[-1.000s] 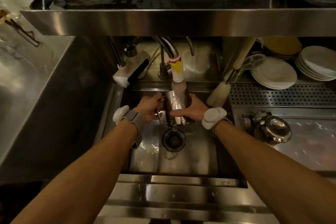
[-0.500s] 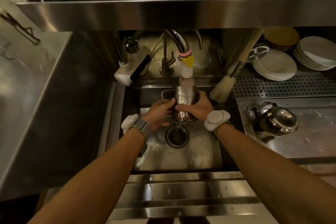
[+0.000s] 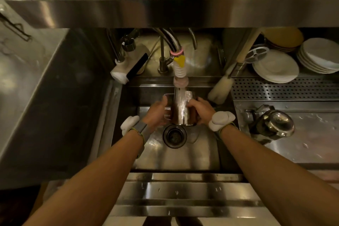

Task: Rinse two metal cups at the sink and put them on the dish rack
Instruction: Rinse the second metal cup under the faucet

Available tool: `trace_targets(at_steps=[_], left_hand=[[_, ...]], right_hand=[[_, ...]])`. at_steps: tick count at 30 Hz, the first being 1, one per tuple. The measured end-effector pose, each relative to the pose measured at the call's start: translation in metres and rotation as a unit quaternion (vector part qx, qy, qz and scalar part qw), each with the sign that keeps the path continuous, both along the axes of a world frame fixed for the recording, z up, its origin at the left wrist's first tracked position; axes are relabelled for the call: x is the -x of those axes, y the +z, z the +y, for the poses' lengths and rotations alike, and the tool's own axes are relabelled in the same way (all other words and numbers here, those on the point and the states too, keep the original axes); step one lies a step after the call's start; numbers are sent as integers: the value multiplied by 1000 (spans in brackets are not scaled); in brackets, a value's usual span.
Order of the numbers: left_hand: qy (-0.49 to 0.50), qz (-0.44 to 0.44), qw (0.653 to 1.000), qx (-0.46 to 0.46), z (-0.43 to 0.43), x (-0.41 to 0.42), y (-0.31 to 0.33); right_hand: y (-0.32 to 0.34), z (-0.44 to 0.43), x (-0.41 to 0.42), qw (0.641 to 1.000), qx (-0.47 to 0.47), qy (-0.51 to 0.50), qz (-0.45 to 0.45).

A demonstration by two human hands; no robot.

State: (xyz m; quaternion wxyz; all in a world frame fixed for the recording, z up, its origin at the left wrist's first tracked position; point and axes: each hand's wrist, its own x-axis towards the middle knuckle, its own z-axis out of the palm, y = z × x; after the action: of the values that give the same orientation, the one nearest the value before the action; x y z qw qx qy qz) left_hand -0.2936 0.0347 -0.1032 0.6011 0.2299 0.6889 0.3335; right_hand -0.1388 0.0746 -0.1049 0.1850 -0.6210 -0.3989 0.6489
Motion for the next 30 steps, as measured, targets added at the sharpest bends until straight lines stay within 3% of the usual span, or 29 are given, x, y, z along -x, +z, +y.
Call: trace_targets(at_steps=[6, 14, 20, 30], left_hand=[[-3, 46, 998, 39, -9, 19, -5], [35, 4, 998, 43, -10, 21, -9], [-1, -30, 999, 13, -1, 10, -8], [-78, 38, 995, -48, 16, 7, -2]], right_hand=[[3, -3, 12, 998, 51, 47, 6], [4, 1, 17, 999, 38, 25, 13], [2, 2, 5, 999, 10, -23, 20], [-2, 16, 2, 992, 4, -129, 3]])
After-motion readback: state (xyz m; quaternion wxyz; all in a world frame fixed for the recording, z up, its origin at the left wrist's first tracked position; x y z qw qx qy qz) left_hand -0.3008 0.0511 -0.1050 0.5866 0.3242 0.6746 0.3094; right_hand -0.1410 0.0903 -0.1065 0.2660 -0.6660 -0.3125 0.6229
